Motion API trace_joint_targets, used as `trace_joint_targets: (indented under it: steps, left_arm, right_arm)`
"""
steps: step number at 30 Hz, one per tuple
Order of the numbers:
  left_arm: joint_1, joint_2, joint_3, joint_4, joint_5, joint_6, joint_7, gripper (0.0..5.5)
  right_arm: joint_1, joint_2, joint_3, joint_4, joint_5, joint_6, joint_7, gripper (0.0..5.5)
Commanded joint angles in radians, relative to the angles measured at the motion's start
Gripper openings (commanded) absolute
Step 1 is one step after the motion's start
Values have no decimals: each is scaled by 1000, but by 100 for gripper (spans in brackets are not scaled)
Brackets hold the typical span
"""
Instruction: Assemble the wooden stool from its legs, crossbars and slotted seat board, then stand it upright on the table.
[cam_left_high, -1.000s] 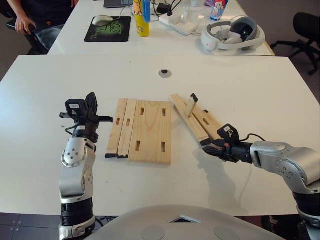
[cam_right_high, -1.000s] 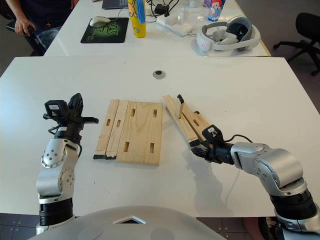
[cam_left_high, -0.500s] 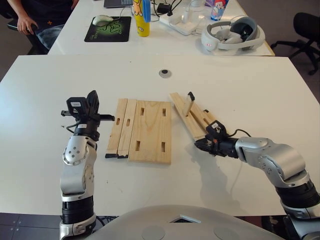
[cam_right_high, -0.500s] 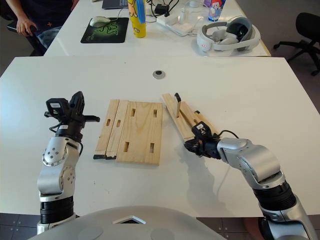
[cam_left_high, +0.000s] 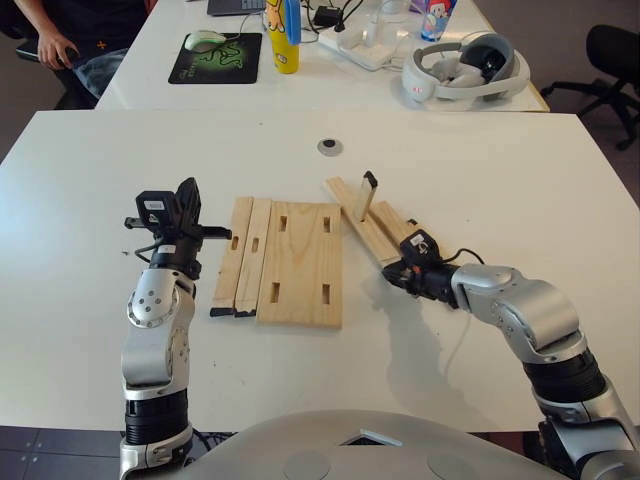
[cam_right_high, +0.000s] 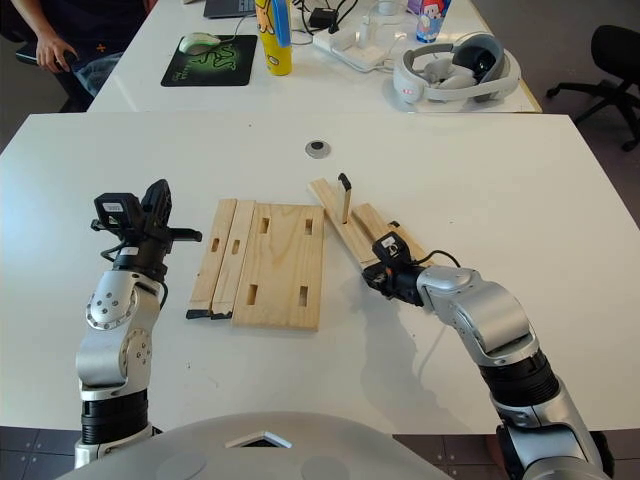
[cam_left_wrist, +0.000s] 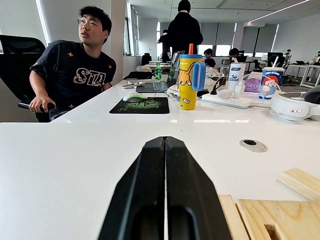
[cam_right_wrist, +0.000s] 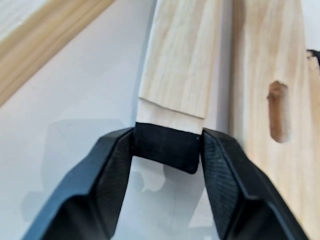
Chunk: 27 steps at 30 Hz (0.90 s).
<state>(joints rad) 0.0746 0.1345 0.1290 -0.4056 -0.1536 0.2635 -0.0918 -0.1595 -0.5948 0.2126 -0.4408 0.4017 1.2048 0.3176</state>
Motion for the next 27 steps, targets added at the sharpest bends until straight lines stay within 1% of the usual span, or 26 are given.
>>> trace_joint_targets:
  steps: [1,10,18,22,24,27]
  left_arm:
    - [-11,8,-3,1,8,7,0,0]
    - [-19,12,0,8,5,5,-4,0]
    - [-28,19,0,15,3,7,-11,0]
    - [-29,22,1,17,2,6,-16,0]
    - [-30,22,0,17,3,7,-16,0]
    - [-29,22,-3,17,3,7,-18,0]
  right_arm:
    - [-15,32,-23,2,3,21,3,196]
    - [-45,168,-153,24,23,-13,-13,194]
    - [-33,207,-193,31,21,-19,-6,193]
    - [-27,228,-248,32,45,-15,2,193]
    - [-27,247,-289,27,64,-30,5,193]
    - [-28,264,-322,23,84,-56,11,193]
